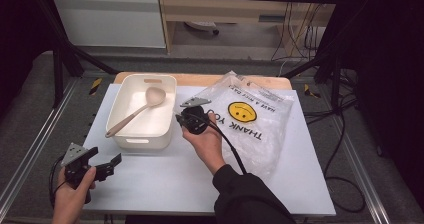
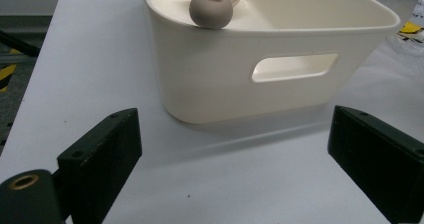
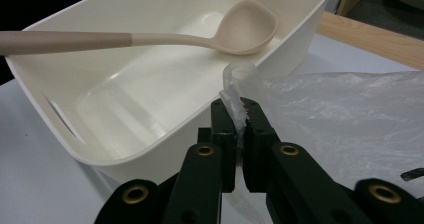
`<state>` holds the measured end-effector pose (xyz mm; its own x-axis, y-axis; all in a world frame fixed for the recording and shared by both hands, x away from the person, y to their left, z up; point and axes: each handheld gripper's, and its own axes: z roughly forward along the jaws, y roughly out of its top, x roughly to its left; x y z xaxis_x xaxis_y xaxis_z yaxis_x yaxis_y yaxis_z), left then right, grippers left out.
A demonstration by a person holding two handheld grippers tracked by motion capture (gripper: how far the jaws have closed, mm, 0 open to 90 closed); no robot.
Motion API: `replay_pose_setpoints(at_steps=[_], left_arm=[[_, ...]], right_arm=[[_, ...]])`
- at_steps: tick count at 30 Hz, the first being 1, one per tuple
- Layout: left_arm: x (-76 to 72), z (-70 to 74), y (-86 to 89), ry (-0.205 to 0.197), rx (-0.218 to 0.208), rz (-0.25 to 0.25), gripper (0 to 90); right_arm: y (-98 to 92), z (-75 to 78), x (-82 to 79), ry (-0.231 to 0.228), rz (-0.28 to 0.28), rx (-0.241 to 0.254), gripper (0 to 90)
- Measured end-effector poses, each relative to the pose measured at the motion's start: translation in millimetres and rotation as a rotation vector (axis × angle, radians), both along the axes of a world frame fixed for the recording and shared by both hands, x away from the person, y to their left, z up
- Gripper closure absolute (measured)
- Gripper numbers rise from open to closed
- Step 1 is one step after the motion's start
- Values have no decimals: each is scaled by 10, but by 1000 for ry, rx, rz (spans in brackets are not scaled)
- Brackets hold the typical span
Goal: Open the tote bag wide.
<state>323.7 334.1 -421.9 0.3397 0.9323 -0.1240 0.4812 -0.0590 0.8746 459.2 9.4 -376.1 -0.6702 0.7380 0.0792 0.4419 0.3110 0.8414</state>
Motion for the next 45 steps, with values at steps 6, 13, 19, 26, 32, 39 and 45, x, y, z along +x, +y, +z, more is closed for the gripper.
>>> replay_pose_setpoints(at_steps=[6,13,19,26,32,39,45], left_arm=[[-2,-2,0,5,4,3,67],[-3,-1,-13,3,3,0,67],[-9,-4,-13,3,7,4,66],[-16,17,-12,-20,-5,-1,65],[-19,17,14,-30,-21,10,65],[-32,11,28,-26,-30,26,64],[-31,17,21,-31,-31,14,62]], right_arm=[[22,-25,-9,6,19,-8,836],[4,4,-48,16,39,-15,652],[-28,35,-167,26,44,-65,319],[-161,92,-300,11,64,-93,147],[-386,114,-371,6,51,-113,122],[-681,50,-404,-18,71,-161,106],[-972,21,-348,5,35,-120,94]])
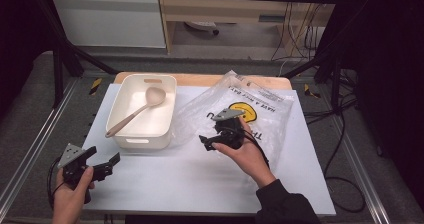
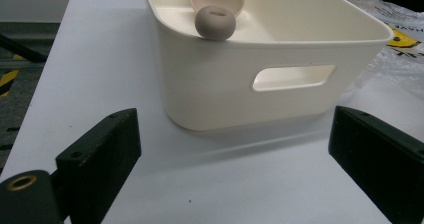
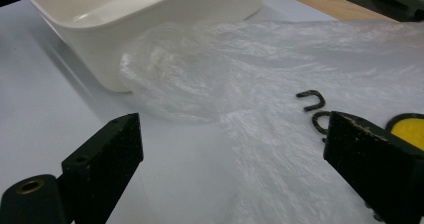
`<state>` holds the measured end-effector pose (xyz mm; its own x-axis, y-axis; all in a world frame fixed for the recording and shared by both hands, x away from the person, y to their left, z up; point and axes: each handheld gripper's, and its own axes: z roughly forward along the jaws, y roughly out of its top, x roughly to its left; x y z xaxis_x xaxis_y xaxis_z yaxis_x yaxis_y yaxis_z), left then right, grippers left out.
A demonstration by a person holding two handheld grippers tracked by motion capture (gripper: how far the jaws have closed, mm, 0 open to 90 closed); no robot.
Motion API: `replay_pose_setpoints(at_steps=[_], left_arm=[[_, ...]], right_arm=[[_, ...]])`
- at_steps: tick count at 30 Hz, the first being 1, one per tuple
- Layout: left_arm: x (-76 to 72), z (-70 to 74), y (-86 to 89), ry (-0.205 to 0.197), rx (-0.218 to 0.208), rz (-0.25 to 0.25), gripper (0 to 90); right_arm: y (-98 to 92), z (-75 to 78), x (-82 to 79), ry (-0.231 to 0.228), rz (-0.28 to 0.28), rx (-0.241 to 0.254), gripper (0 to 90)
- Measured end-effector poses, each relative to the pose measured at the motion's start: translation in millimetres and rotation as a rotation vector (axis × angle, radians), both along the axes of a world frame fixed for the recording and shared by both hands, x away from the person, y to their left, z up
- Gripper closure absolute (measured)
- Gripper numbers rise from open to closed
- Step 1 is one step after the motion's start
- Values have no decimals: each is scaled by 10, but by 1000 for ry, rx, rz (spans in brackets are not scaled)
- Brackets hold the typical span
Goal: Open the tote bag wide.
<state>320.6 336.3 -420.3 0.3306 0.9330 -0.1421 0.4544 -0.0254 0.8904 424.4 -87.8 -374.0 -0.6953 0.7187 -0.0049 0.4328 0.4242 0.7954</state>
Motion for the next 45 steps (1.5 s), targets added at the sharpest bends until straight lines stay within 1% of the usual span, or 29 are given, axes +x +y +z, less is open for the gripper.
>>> replay_pose_setpoints(at_steps=[3,5,8,9,11,15,19,20,23,27,30,33,37,39,42,45], left_arm=[[1,3,1,-2,-5,-2,62],[-1,2,1,-2,-1,-2,62],[-3,6,-6,-5,-2,-1,62],[-2,4,-11,-5,-4,-2,62],[-1,4,-13,-2,-1,-2,62],[2,2,-8,0,-5,-1,62],[-5,7,-1,-4,-2,1,62],[-6,7,-1,-3,-3,2,62],[2,3,0,0,-4,3,62],[-3,1,-3,-1,-4,4,62],[-4,2,-2,-3,-5,5,62],[-1,0,-9,1,-3,3,62],[-2,-1,-10,1,-3,2,62],[-4,0,-3,-1,-4,3,62],[-2,0,-2,1,-1,1,62],[-1,-1,-15,2,-2,1,62]], right_arm=[[-144,9,24,-1,-18,20,87],[-242,11,40,-1,-27,30,85],[-384,-21,73,-6,-50,44,83],[-427,-39,88,-1,-54,46,82],[-492,-70,111,5,-68,48,81],[-613,-130,163,15,-91,37,79],[-668,-201,192,25,-103,26,75],[-678,-226,197,31,-104,28,75],[-700,-307,220,50,-109,13,78],[-717,-398,260,70,-121,11,87],[-707,-449,281,80,-119,-8,91],[-667,-481,282,86,-110,-12,92],[-579,-550,288,94,-87,-40,90],[-543,-597,293,109,-86,-53,91],[-506,-656,292,117,-86,-78,77],[-494,-689,290,114,-81,-97,70]])
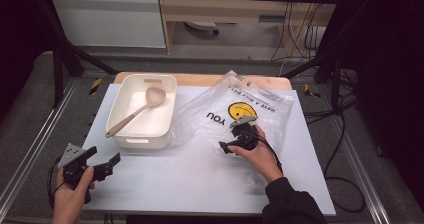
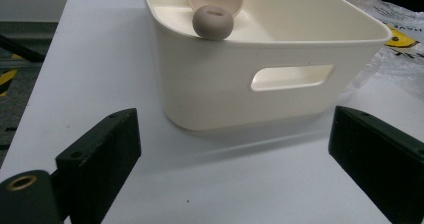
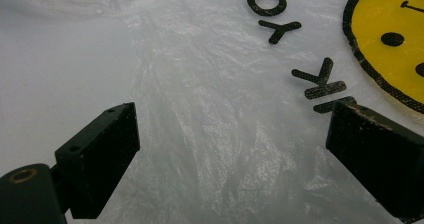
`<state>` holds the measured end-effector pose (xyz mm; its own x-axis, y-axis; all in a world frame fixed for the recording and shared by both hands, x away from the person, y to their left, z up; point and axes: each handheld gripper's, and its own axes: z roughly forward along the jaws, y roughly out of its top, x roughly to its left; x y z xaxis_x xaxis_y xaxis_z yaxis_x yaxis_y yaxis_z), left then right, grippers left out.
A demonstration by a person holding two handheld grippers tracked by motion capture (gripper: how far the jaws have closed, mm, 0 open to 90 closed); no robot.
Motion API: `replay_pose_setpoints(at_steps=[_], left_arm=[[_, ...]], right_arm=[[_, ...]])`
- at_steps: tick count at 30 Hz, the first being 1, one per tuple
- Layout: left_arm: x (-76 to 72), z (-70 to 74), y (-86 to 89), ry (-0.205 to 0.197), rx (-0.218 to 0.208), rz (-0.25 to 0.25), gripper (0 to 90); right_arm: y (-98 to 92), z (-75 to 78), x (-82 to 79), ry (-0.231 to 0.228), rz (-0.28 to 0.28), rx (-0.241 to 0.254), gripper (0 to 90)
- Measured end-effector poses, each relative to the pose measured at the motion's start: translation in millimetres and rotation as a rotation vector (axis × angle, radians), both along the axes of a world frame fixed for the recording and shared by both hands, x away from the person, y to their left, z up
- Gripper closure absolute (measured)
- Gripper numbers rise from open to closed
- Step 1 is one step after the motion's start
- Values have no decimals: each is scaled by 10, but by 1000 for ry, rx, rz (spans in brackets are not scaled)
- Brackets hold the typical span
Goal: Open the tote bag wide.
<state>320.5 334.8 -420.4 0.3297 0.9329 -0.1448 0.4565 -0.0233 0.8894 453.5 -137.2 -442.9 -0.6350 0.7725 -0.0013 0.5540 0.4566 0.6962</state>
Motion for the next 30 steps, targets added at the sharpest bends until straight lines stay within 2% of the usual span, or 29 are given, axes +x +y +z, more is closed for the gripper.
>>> replay_pose_setpoints(at_steps=[4,10,14,20,30], left_arm=[[-2,0,6,-1,0,2,62],[-4,8,4,-8,0,3,62],[-26,36,11,-27,-4,8,63],[-28,39,17,-30,-8,8,63],[-31,42,14,-29,-3,5,63]], right_arm=[[3,-48,20,-9,-4,-21,69],[-9,-122,47,15,-9,-43,72],[-21,-125,47,26,-16,-29,102],[-53,-107,45,15,-22,-14,228],[-159,-80,79,6,-64,12,506]])
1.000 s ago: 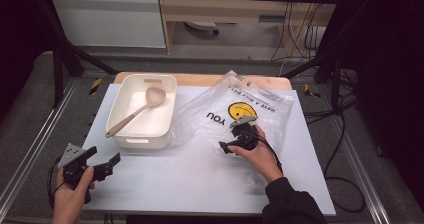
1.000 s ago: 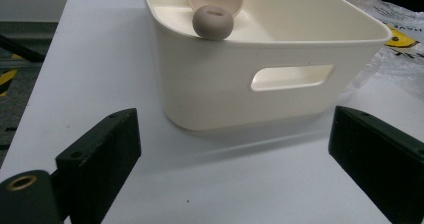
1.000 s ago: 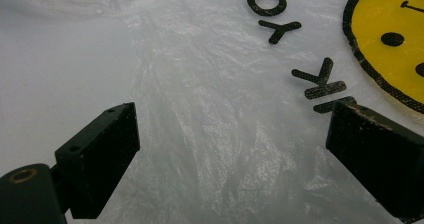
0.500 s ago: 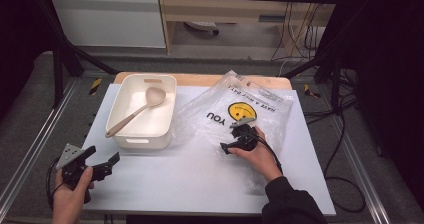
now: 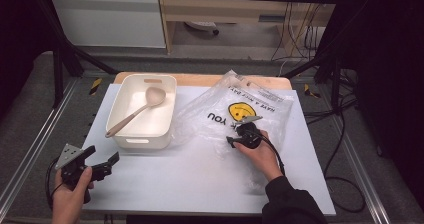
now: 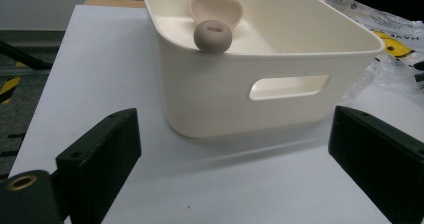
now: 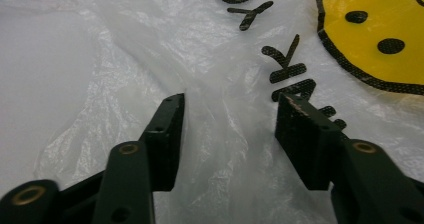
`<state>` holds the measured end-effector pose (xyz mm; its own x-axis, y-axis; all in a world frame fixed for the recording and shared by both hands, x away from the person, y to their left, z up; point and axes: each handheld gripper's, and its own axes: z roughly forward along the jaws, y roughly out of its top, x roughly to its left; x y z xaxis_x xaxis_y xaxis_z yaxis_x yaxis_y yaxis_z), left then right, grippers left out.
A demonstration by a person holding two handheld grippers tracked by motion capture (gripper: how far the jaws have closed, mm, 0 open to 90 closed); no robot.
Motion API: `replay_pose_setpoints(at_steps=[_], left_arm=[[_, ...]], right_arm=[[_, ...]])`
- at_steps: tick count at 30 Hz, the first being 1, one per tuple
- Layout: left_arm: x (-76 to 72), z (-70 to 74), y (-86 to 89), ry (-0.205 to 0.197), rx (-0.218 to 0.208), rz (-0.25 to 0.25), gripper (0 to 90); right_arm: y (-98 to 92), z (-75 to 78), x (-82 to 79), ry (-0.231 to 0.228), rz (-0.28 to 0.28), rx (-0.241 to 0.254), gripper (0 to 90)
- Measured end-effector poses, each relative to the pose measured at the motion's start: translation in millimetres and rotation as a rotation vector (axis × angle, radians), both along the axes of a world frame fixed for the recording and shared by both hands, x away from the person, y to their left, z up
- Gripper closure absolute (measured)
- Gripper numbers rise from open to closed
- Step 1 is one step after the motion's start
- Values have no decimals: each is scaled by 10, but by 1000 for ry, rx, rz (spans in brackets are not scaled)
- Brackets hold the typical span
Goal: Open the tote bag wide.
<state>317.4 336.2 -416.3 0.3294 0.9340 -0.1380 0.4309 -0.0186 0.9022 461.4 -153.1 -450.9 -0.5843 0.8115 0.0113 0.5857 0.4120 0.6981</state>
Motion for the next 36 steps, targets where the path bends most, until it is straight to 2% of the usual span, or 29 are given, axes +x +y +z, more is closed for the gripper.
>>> replay_pose_setpoints(at_steps=[4,6,10,16,20,25,26,31,35,36], left_arm=[[-4,3,-2,-1,-5,-2,63],[-5,5,-6,-4,-8,-2,62],[-6,14,-11,-6,-6,-8,63],[-16,49,-50,-23,-16,-28,63],[-33,112,-157,-33,-19,-62,64],[-38,250,-415,-51,-32,-116,65],[-26,281,-491,-51,-43,-125,65],[20,389,-937,-73,-33,-201,82],[76,379,-1286,-79,19,-269,97],[95,359,-1363,-71,21,-281,100]], right_arm=[[-39,7,19,-5,-8,13,701],[-48,2,24,0,-5,36,771],[-43,28,10,1,8,44,877],[-21,135,-61,-1,24,70,900],[-24,221,-124,-3,28,90,900],[-45,296,-197,-6,25,96,900],[-52,307,-208,-11,22,96,900],[-78,360,-234,-39,9,111,900],[-95,418,-248,-67,4,129,900],[-99,432,-252,-71,3,132,900]])
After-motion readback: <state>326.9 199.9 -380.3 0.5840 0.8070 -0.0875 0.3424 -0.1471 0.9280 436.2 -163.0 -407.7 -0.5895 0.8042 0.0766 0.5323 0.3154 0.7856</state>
